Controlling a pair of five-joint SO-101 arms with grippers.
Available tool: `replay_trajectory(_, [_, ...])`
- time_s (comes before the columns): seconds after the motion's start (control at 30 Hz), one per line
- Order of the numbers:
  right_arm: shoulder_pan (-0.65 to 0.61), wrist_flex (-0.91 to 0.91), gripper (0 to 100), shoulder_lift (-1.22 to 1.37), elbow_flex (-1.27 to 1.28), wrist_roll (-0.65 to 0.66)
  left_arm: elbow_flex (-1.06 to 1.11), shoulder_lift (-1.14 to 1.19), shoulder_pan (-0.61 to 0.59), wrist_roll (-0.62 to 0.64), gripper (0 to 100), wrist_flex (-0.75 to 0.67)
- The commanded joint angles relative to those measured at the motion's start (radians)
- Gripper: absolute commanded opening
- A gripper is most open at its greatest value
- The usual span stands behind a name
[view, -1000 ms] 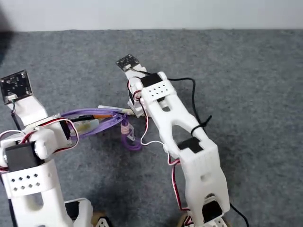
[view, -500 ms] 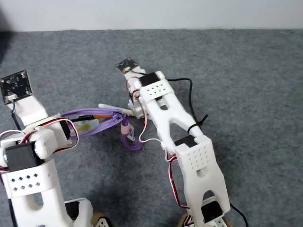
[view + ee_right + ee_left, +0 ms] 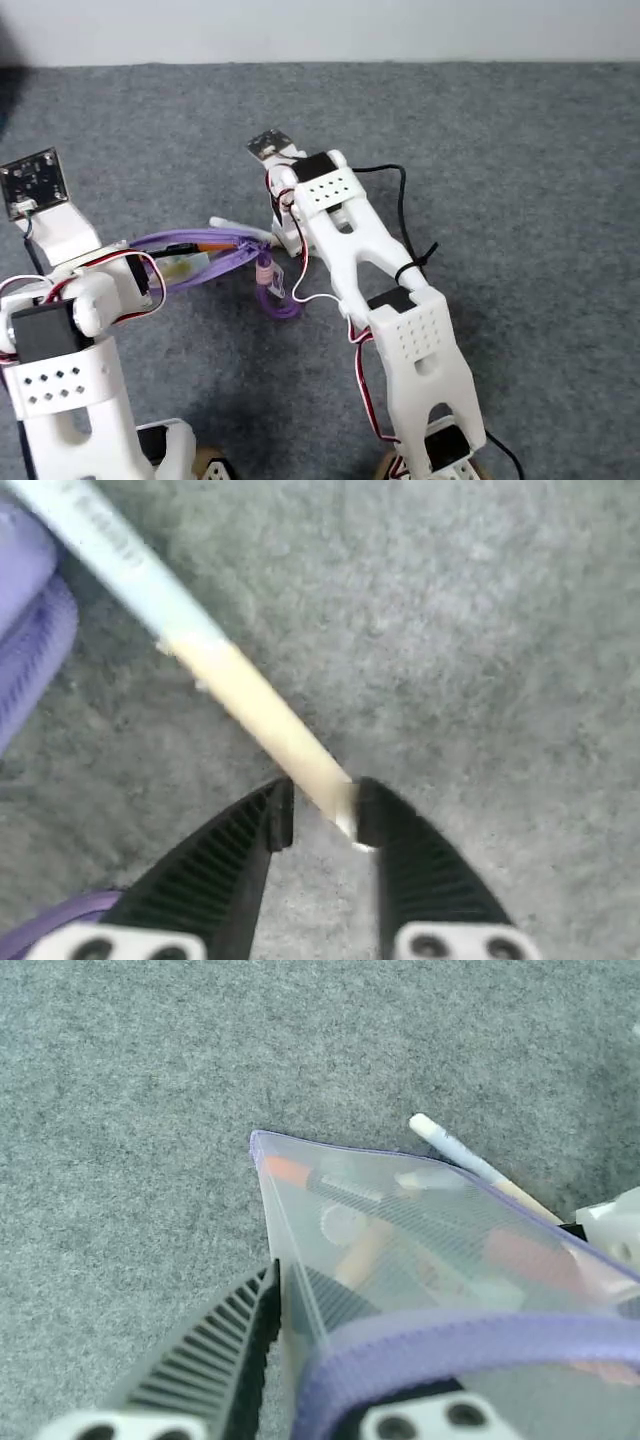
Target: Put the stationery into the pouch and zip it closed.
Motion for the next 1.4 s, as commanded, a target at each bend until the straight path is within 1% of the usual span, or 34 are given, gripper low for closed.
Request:
replay_trajectory(0.0, [-0.019,0.005,20.2,-0.013,-0.018,0.008,-0.013,-0.008,0.000,0.006,1,-0.031])
replay_trajectory(0.13, [-0.024,-0.058,20.2,0.004,-0.017,0.012,-0.013,-0.008,0.000,0.006,1,-0.031])
replay_trajectory(0.23, [-0.024,-0.062,19.9,0.033,-0.017,0.068,-0.013,-0.008,0.000,0.006,1,-0.031])
replay_trajectory(0.27, [-0.021,-0.062,18.4,0.038,-0.017,0.075,-0.013,-0.008,0.000,0.006,1,-0.031])
replay_trajectory(0.33, [-0.016,-0.061,11.8,0.041,-0.017,0.077,-0.013,-0.008,0.000,0.006,1,-0.029])
replay_trajectory(0.4, [0.001,-0.061,2.4,0.031,-0.017,0.077,-0.013,-0.008,0.000,0.006,1,-0.029])
replay_trajectory(0.43, [0.008,-0.059,0.0,0.025,-0.017,0.077,-0.013,-0.008,0.000,0.006,1,-0.029])
replay_trajectory(0.5, [0.030,-0.022,3.2,0.007,-0.017,0.077,-0.013,-0.008,0.000,0.006,1,-0.029])
replay_trajectory(0.6, [0.056,0.067,0.6,-0.019,-0.017,0.071,-0.013,-0.008,0.000,0.006,1,-0.029])
replay_trajectory(0.87, [0.114,0.346,0.8,-0.107,-0.017,0.069,-0.013,-0.008,0.000,0.006,1,-0.029])
replay_trajectory(1.03, [0.139,0.352,0.8,-0.202,0.069,0.084,-0.013,-0.006,0.000,0.006,1,-0.031])
replay_trajectory(1.13, [0.139,0.352,0.8,-0.283,0.210,0.170,-0.013,-0.006,0.000,0.006,1,-0.031])
replay_trajectory(1.2, [0.140,0.349,1.1,-0.337,0.288,0.190,-0.013,-0.006,0.000,0.006,1,-0.031])
replay_trajectory(1.27, [0.140,0.348,5.3,-0.375,0.318,0.173,-0.013,-0.006,0.000,0.006,1,-0.031])
replay_trajectory(1.37, [0.142,0.334,18.8,-0.406,0.315,0.163,-0.013,-0.006,0.000,0.006,1,-0.031])
